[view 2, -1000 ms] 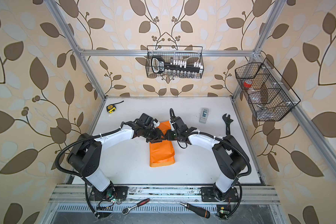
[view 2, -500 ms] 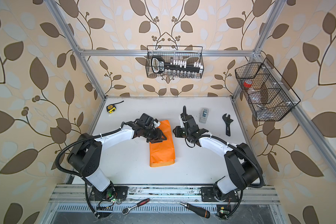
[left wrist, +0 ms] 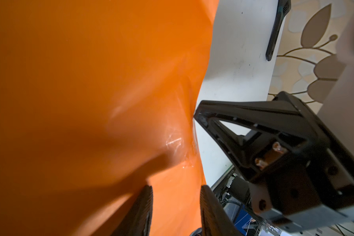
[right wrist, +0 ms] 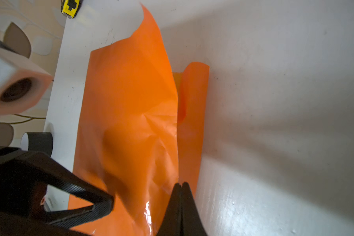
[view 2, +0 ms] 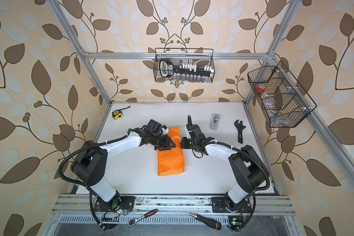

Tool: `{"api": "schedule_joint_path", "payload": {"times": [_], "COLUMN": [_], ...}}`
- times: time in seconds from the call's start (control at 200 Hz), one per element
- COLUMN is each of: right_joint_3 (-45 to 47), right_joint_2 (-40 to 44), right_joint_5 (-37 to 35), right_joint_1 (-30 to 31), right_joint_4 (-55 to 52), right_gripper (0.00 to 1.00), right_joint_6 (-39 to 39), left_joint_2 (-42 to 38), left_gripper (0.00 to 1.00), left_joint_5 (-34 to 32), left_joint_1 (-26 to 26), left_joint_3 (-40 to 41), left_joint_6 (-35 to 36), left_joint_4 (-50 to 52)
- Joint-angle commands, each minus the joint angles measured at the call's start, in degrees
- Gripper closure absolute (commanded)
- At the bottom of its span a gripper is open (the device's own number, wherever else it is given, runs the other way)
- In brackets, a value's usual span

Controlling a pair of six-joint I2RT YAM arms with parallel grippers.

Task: Wrap a gift box in wrapping paper
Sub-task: Wrap the gift box with the wrapping paper.

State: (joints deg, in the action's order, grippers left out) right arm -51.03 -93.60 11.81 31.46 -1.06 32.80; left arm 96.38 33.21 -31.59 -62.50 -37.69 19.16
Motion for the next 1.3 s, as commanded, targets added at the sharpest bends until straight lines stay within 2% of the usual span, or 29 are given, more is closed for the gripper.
{"api": "schedule_joint_path", "payload": {"times": [0.0,0.355,1.11,1.295], "right_joint_3": [-2.5,-9.9,-12.8,-10.3], "right_joint_2": [-1.8,-5.2,-15.8,-13.9], "right_joint_5": [-0.3,-5.1,1.4,1.9], "right_joint_1": [1.0,3.9,3.8,1.4], "right_joint_4": [-0.2,-6.9,1.5,1.8], "right_gripper": [0.95,0.96,0.99,1.00], "right_joint_6": [-0.6,-3.5,1.6,1.4], "left_joint_2": [3.8,4.4,4.4,4.2], "left_gripper": [0.58,0.58,0.58,0.58], "left_joint_5": [-3.9,-3.8,-3.8,-4.1], "left_joint_1": [-1.4,-1.6,-1.7,-1.8], "left_joint_3": [1.6,1.5,2.2,1.9], "left_joint_6": [0.6,0.6,0.3,0.4], "left_joint_4": [7.1,6.9,6.4,7.1]}}
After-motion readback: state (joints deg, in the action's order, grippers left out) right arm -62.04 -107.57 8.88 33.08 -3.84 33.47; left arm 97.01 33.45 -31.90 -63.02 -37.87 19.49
